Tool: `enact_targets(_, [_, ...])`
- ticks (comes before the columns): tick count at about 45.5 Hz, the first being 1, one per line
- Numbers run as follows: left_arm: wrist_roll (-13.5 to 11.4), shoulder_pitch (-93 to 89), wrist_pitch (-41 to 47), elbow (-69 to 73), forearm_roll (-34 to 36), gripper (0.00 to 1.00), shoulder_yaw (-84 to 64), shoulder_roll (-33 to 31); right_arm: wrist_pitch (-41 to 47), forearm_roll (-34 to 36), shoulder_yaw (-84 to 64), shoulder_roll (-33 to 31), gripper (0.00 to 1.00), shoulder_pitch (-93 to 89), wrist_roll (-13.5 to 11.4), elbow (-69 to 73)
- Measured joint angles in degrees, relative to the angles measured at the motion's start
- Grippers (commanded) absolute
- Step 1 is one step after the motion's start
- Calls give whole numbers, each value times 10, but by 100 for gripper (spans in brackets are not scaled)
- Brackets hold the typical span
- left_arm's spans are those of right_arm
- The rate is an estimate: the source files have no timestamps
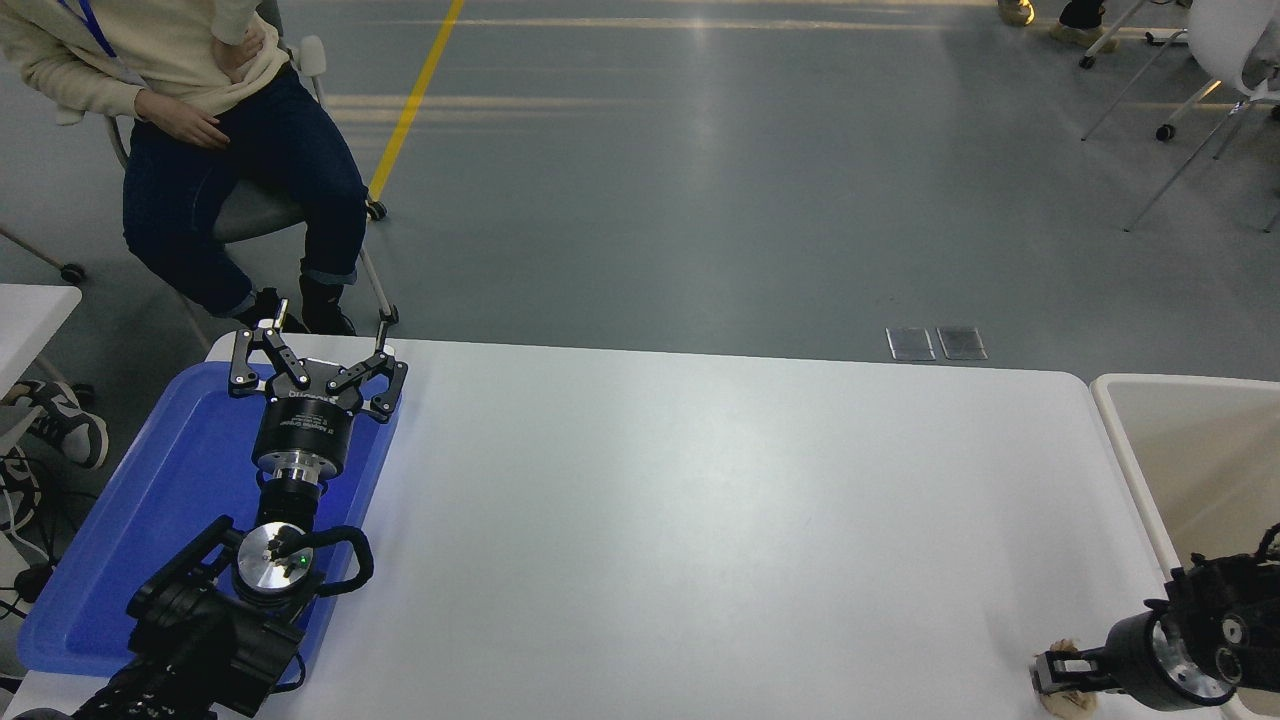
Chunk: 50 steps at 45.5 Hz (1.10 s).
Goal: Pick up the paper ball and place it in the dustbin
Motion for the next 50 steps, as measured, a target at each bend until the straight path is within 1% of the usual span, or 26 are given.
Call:
enact_targets(12, [0, 0, -1, 0, 0, 100, 0, 0, 27, 0, -33, -70, 0, 107, 5, 71])
enact_targets(16, [0, 0, -1, 0, 0, 100, 0, 0, 40, 1, -65, -89, 0, 173, 5, 99])
enact_targets(24, [0, 0, -1, 0, 0, 100, 0, 0, 66, 2, -154, -106, 0, 318, 8, 143])
enact_targets(36, [0, 0, -1, 0, 0, 100, 0, 0, 111, 6, -286, -101, 0, 528, 13, 198])
enact_targets(50, [0, 0, -1, 0, 0, 100, 0, 0, 151, 32, -369, -62, 0, 663, 16, 226])
